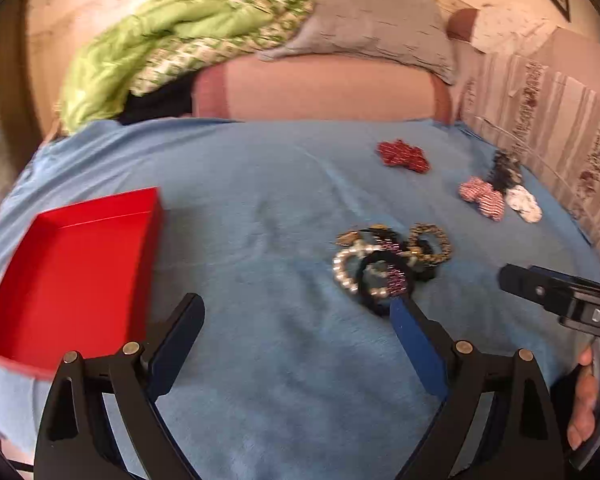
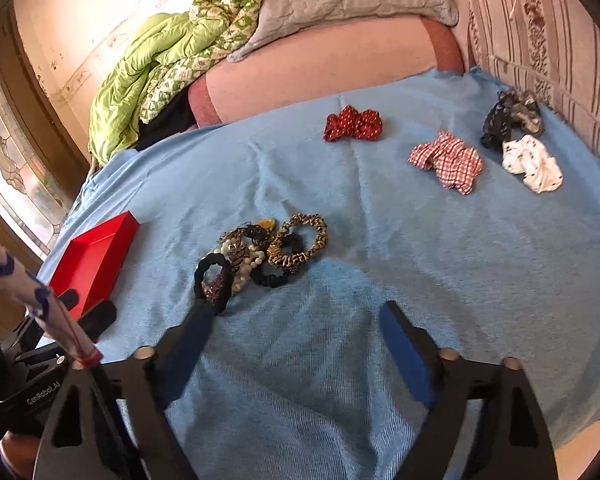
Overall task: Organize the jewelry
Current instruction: 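Grasp the black beaded bracelet with the left tool while the right tool grasps the leopard-print bracelet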
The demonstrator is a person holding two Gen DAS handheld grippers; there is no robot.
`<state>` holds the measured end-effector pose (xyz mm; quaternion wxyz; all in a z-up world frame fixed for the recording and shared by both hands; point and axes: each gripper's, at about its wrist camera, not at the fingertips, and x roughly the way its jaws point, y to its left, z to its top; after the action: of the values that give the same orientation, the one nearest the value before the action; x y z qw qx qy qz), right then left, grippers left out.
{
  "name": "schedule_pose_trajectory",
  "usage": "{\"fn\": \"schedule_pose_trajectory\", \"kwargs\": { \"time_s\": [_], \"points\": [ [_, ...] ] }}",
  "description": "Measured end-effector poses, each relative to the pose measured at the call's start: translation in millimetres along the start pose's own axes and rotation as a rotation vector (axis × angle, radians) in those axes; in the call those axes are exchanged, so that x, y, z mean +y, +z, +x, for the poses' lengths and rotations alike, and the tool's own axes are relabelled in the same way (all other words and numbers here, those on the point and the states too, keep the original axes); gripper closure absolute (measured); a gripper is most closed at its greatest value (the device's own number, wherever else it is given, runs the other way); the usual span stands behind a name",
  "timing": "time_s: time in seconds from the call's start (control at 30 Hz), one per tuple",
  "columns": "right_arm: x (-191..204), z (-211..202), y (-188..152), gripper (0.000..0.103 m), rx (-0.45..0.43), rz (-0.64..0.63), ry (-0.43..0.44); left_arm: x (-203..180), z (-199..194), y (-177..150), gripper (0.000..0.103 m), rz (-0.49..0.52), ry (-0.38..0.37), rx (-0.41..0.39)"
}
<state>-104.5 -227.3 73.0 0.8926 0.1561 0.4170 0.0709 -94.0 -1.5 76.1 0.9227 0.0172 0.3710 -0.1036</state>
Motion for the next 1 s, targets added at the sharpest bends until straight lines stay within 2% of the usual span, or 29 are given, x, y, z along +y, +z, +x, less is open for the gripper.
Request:
{"fn": "schedule_pose_trajectory", "kwargs": {
  "time_s": [0.13, 0.2, 0.33, 0.37, 0.47, 0.53, 0.6, 0.8, 0.83, 0.9, 1.0],
  "points": [
    [-9, 6, 15, 0.033, 0.007, 0.038, 0.043, -5, 21, 14, 0.010, 0.028, -0.064, 0.044],
    [-13, 11, 24, 0.038, 0.013, 0.061, 0.057, -8, 35, 21, 0.021, 0.045, -0.086, 0.076],
    [-23, 31, 45, 0.038, 0.058, 0.120, 0.088, -10, 61, 29, 0.025, 0.057, -0.128, 0.138],
    [-26, 37, 49, 0.038, 0.077, 0.132, 0.093, -10, 66, 29, 0.029, 0.066, -0.139, 0.148],
    [-34, 57, 58, 0.039, 0.114, 0.171, 0.112, -13, 84, 25, 0.052, 0.098, -0.160, 0.189],
    [-39, 68, 59, 0.043, 0.138, 0.195, 0.112, -13, 93, 23, 0.052, 0.103, -0.161, 0.208],
    [-44, 74, 57, 0.044, 0.152, 0.216, 0.120, -13, 96, 23, 0.052, 0.104, -0.176, 0.203],
    [-46, 87, 59, 0.053, 0.169, 0.225, 0.117, -22, 105, 26, 0.055, 0.130, -0.216, 0.203],
    [-47, 89, 59, 0.055, 0.171, 0.229, 0.117, -25, 107, 26, 0.057, 0.142, -0.226, 0.205],
    [-46, 95, 60, 0.063, 0.184, 0.227, 0.116, -31, 110, 26, 0.069, 0.165, -0.230, 0.213],
    [-41, 104, 60, 0.064, 0.210, 0.213, 0.098, -35, 116, 27, 0.070, 0.172, -0.226, 0.219]
  ]
}}
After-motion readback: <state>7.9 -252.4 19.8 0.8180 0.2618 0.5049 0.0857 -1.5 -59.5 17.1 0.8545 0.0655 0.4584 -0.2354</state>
